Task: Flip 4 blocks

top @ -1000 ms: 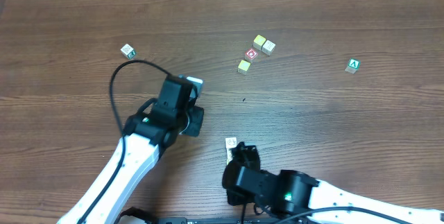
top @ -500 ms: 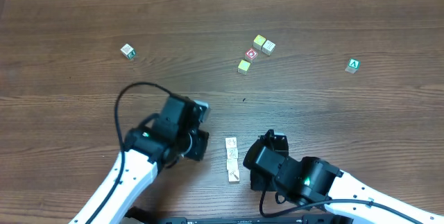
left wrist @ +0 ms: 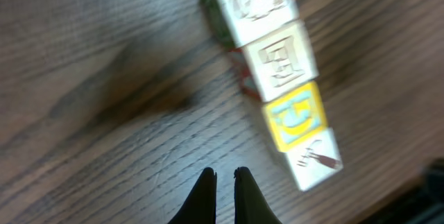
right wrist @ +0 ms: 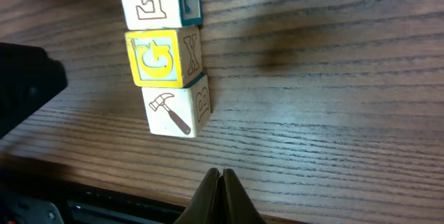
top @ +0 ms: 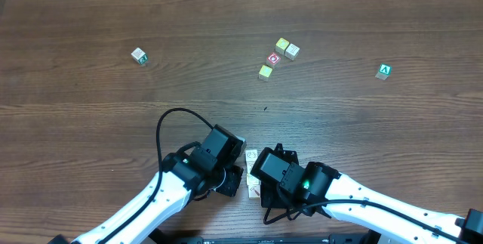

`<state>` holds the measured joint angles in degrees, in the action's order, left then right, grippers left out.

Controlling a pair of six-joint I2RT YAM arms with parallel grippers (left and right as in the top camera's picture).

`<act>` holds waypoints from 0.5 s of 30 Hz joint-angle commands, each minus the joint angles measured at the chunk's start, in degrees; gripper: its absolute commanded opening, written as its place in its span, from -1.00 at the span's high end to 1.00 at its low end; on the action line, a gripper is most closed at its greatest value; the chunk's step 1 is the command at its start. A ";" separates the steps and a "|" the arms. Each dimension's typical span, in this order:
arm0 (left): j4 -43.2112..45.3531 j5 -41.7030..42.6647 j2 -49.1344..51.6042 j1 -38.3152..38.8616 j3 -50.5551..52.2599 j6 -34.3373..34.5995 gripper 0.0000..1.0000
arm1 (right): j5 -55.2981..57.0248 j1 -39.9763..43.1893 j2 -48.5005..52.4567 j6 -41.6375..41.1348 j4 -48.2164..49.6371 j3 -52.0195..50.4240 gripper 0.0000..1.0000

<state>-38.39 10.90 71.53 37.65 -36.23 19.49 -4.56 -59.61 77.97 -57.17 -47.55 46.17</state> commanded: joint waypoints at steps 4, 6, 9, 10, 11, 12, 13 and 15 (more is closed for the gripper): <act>2.03 -0.76 4.37 0.26 0.90 5.92 0.91 | -0.68 0.28 -0.07 0.22 0.74 1.05 0.92; 2.56 -0.74 5.90 0.26 0.90 6.47 0.91 | -0.66 0.28 -0.07 0.22 0.81 1.05 0.92; 3.04 -0.66 7.80 0.26 0.90 6.47 0.91 | -0.63 0.28 -0.07 0.22 0.98 1.05 0.92; 3.28 -0.22 8.55 0.26 0.90 6.47 0.92 | -0.61 0.28 -0.07 0.22 1.05 1.05 0.92; 3.41 0.20 8.94 0.31 0.90 6.47 0.92 | -0.57 0.28 -0.07 0.22 1.11 1.05 0.92; 3.72 0.70 9.42 0.31 0.90 6.47 0.92 | -0.50 0.28 -0.07 0.22 1.18 1.05 0.92; 4.00 0.81 9.77 0.31 0.90 6.47 0.91 | -0.50 0.28 -0.07 0.22 1.22 1.05 0.92; 4.66 1.20 10.49 0.31 0.90 6.47 0.92 | -0.50 0.28 -0.07 0.22 1.31 1.05 0.92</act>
<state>-34.39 10.98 80.86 37.80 -35.79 25.08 -5.13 -59.61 78.00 -57.17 -46.50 46.17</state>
